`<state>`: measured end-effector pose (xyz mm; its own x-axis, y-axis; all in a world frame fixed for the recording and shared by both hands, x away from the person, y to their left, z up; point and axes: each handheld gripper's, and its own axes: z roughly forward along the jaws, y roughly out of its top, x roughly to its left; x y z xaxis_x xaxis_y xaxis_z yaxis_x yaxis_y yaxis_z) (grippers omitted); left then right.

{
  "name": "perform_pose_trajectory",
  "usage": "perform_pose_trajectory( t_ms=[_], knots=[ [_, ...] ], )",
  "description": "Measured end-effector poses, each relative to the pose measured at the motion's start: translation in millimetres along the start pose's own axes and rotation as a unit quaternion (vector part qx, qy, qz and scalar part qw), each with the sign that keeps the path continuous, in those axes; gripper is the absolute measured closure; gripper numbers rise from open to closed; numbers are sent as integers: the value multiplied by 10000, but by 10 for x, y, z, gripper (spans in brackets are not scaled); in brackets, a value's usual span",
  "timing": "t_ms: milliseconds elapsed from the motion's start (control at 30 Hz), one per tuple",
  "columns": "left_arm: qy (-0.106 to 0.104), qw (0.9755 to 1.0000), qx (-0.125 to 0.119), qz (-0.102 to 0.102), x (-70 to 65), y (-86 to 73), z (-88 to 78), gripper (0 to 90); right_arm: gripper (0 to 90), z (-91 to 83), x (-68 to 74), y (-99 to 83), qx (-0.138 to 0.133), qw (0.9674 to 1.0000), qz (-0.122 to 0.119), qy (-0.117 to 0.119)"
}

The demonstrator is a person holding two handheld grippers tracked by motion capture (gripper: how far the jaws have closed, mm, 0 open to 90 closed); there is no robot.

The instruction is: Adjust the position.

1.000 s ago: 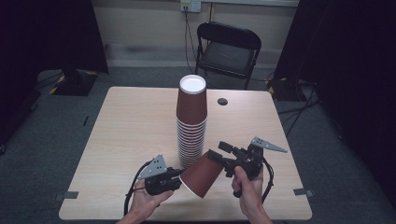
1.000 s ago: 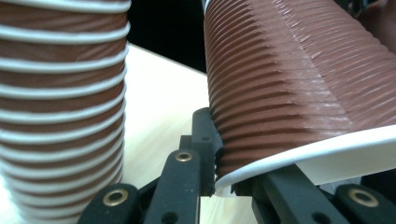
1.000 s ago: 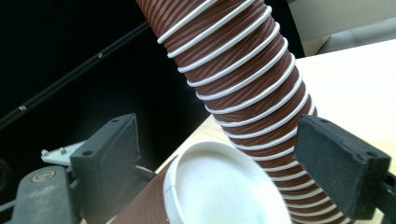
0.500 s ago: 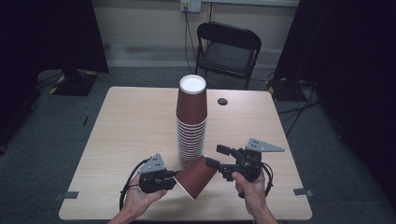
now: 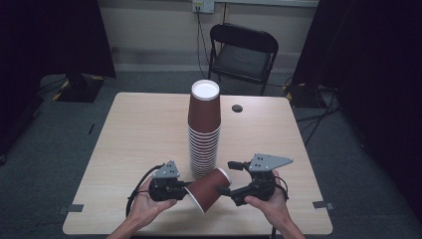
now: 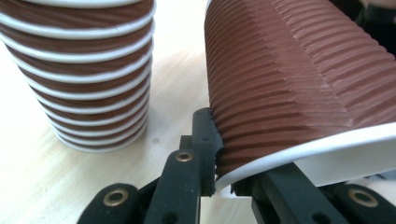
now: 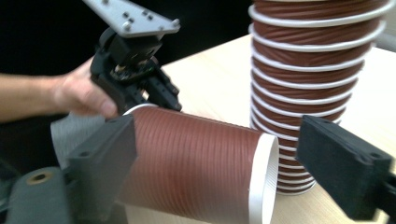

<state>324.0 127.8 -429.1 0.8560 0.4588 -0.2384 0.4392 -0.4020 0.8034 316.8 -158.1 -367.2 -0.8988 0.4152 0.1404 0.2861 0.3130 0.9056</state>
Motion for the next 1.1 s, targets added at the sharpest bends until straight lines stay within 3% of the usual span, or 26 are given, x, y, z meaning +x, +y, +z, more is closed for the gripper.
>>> perform_pose_trajectory(
  t_ms=[167,367,533,633,767,967,1033,1100],
  knots=[
    [-172,9994,296,19,0,37,19,839,135,68,62,24,412,9976,-539,153],
    [-191,9988,456,5,31,81,67,838,131,178,130,27,930,9887,-1129,326],
    [-289,9978,589,-68,34,112,89,839,133,225,167,30,1188,9822,-1417,334],
    [-339,9968,730,-19,32,137,92,838,136,248,192,7,1330,9770,-1630,340],
    [-504,9953,814,-151,36,153,88,840,136,277,230,-29,1526,9674,-1999,290],
    [-511,9950,838,-169,49,166,101,844,114,340,287,-64,1865,9494,-2516,233],
    [-571,9948,799,-263,65,168,97,845,100,362,303,-71,1923,9451,-2637,165],
    [-587,9948,785,-290,81,170,86,846,100,370,312,-76,1937,9437,-2677,158]
  ],
)
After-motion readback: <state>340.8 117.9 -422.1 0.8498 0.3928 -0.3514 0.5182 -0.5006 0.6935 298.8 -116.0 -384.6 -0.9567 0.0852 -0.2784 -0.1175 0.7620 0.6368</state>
